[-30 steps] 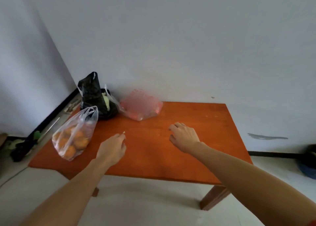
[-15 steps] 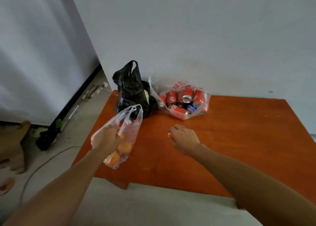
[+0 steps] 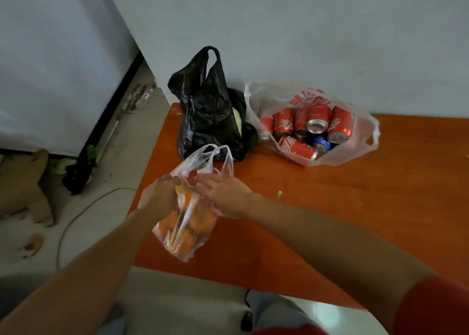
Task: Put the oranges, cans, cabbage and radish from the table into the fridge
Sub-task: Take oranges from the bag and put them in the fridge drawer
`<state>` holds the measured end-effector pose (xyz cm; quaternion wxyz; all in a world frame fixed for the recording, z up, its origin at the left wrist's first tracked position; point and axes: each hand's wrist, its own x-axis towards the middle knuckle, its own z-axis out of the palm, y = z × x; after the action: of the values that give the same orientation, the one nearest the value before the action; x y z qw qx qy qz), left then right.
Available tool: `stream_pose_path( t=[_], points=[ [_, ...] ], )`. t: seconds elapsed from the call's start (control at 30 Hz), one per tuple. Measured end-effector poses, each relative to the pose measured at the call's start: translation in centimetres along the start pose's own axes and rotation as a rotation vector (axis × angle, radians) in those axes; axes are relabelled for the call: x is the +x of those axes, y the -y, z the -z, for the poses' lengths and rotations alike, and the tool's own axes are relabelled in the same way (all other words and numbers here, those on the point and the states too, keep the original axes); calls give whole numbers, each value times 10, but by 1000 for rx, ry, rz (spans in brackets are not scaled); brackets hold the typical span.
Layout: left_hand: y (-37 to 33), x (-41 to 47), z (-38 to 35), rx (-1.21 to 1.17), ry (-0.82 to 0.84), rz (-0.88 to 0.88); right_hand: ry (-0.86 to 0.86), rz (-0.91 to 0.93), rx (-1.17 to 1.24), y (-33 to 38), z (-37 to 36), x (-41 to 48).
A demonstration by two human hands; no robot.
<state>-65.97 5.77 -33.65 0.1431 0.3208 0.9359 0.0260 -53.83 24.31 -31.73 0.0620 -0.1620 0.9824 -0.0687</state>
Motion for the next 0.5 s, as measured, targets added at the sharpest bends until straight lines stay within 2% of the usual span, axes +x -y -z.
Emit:
stream_pose_path(
  t=[0.1,0.2,0.3,0.37,0.43,0.5],
  points=[
    [14,19,-14,-33,6,-32,100,-33,139,-16,-18,6],
    [10,25,-13,-41,92,-107,232,-101,167,-38,-31,-6],
    [6,34,-13,27,135,-183,222,-251,254,-51,-41,-22],
    [0,40,-13,77,165,-172,211,-328,298,-51,-44,-27],
    [-4,47,-13,106,205,-160,238,-380,370,-39,-41,-27],
    [-8,55,-13,114,229,-224,247,-410,459,-23,-42,-22]
  ],
)
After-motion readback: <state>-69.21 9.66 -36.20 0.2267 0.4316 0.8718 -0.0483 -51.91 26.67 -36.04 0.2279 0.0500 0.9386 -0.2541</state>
